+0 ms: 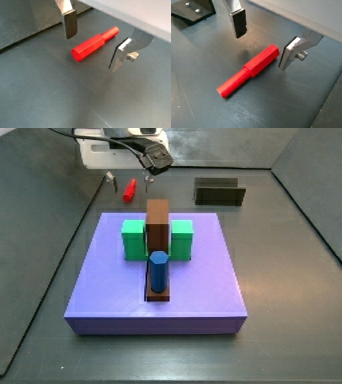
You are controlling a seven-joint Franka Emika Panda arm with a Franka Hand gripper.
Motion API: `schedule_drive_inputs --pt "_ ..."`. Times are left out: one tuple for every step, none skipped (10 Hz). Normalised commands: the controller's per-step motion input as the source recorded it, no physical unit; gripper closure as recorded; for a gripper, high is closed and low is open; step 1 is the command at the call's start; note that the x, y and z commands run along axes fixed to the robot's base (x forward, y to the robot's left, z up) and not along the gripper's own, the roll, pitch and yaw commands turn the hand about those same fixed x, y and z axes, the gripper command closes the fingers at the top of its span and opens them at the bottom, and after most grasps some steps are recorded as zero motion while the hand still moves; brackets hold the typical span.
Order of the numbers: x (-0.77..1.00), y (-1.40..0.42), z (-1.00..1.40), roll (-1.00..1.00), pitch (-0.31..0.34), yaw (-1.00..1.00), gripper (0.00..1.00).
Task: Pick up the red object. Move up. Place the red object on the fixture. Regrasp the red object. Move to above the board. Insert the red object.
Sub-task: Pick up the red object.
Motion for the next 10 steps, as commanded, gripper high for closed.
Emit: schedule_drive_inputs --pt "0.0 0.0 -0.36 -0.02 -0.137 0.0 0.0" --pt "-0.02 0.0 -0.35 -0.03 -0.149 0.0 0.0" --pt "0.0 0.0 -0.11 -0.01 -0.026 0.0 0.0" --pt "0.0 0.0 0.0 0.0 0.0 0.0 0.0" --pt "0.0 0.0 0.0 0.0 0.0 0.0 0.0" --pt "0.0 0.0 0.0 0.0 0.0 0.0 1.0" --pt "0.0 0.0 0.0 0.0 0.0 0.0 1.0" --pt "0.0 0.0 0.0 0.0 0.0 0.0 1.0" --pt "0.0 0.0 0.0 0.0 0.0 0.0 1.0" --pt "0.0 0.0 0.0 0.0 0.0 0.0 1.0"
